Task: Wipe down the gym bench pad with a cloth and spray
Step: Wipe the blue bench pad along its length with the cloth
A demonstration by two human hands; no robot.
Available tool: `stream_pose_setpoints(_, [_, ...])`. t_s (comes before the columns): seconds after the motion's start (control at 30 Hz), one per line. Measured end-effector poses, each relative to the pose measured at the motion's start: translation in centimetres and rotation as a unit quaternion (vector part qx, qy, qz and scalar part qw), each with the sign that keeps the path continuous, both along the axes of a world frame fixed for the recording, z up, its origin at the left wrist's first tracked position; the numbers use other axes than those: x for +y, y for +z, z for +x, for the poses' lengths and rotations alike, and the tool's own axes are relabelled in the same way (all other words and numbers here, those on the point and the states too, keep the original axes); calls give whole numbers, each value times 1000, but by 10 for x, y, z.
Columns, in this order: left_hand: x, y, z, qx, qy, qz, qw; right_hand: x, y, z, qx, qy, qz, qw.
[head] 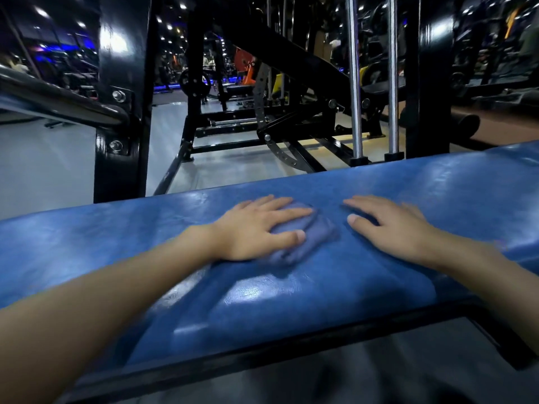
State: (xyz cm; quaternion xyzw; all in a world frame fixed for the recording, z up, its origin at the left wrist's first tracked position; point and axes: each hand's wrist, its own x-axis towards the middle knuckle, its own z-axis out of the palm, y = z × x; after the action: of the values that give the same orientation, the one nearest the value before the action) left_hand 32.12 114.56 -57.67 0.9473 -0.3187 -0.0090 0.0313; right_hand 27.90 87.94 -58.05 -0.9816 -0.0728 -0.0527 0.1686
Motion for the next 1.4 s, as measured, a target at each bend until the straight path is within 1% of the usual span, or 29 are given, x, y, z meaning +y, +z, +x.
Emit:
stream_pose_setpoints(0.1, [41, 5, 37, 2, 89, -10, 996, 4, -5, -3, 26, 16, -40, 999])
stream_pose_setpoints(0.23, [80, 8, 74, 7, 234, 2, 972, 3, -6, -4, 18, 17, -45, 999])
stream_pose_setpoints(0.33, [79, 3, 82, -1, 259, 15, 966, 5, -7, -4, 13, 14, -58, 998])
stream_pose_setpoints(0.43, [66, 2, 64, 0, 234, 32, 972, 7, -5, -4, 12, 8, -60, 998])
stream_pose_setpoints(0.5, [51, 3, 39, -6, 193, 36, 981, 7, -5, -4, 9, 5, -60, 998])
stream_pose_setpoints(0.63, [11, 4, -27, -24, 49, 51, 997, 8, -6, -2, 11, 2, -59, 998])
stream_pose_setpoints(0.73, [-7, 4, -63, -26, -52, 52, 997, 5, -6, -2, 11, 6, -52, 999])
stream_pose_setpoints(0.8, [-8, 5, -68, -12, -70, 51, 996, 4, -6, -3, 15, 9, -48, 999])
stream_pose_setpoints(0.93, [-2, 8, -51, 17, -65, 36, 997, 5, -5, -1, 15, 6, -50, 999])
stream_pose_setpoints(1.1, [25, 5, -1, 14, 23, 6, 1000, 6, -2, -4, 28, 3, -58, 998])
stream_pose_setpoints(1.2, [59, 8, 36, 10, 110, -2, 994, 17, 7, 1, 25, -9, -84, 996])
stream_pose_setpoints(1.27, [85, 8, 56, 5, 172, -15, 985, 33, 10, 2, 0, 7, -71, 997])
stream_pose_setpoints(1.3, [95, 7, 64, 3, 193, -20, 981, 42, 10, 1, 1, 18, -56, 998])
stream_pose_setpoints(1.4, [109, 3, 76, -2, 220, -9, 975, 57, 0, -4, 33, 32, -53, 998])
